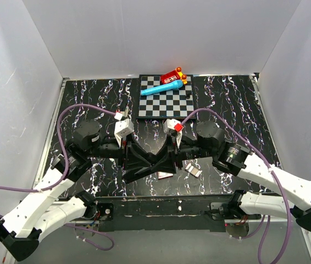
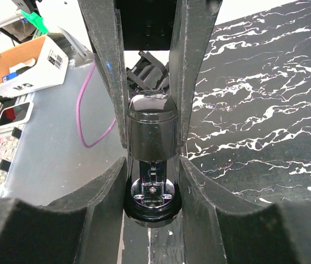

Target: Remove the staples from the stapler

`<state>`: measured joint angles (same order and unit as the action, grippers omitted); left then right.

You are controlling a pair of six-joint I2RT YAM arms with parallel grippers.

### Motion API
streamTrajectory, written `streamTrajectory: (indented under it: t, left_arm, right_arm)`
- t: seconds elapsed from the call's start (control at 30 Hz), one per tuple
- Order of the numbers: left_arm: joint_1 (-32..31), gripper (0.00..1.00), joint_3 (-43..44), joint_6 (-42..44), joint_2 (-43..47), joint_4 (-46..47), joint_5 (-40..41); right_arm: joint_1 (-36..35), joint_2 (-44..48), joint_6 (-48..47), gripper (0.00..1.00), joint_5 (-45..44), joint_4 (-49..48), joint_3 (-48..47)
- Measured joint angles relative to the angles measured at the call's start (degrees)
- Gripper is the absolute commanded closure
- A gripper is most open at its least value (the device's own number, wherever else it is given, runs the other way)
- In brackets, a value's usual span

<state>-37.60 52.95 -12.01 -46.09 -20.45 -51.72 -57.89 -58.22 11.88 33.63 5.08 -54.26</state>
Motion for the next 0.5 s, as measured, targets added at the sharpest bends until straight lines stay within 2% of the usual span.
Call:
streamTrajectory:
  t: [0.13, 0.27, 0.5]
  left_arm:
    - [-0.11, 1.0, 0.02, 0.02, 0.31, -0.63, 0.72]
    - [0.72, 1.0, 2.4, -0.24, 3.34, 1.88, 2.91]
    - [1.01, 1.0, 5.09, -0.98, 6.84, 6.78, 4.2]
  right_arm:
    - [0.0, 0.44, 0.98, 0.93, 0.17, -2.01, 1.6]
    - [0.13, 0.68, 1.57, 0.93, 0.81, 5.9, 6.51]
    - [0.13, -0.37, 3.02, 0.92, 0.79, 12.94, 10.21]
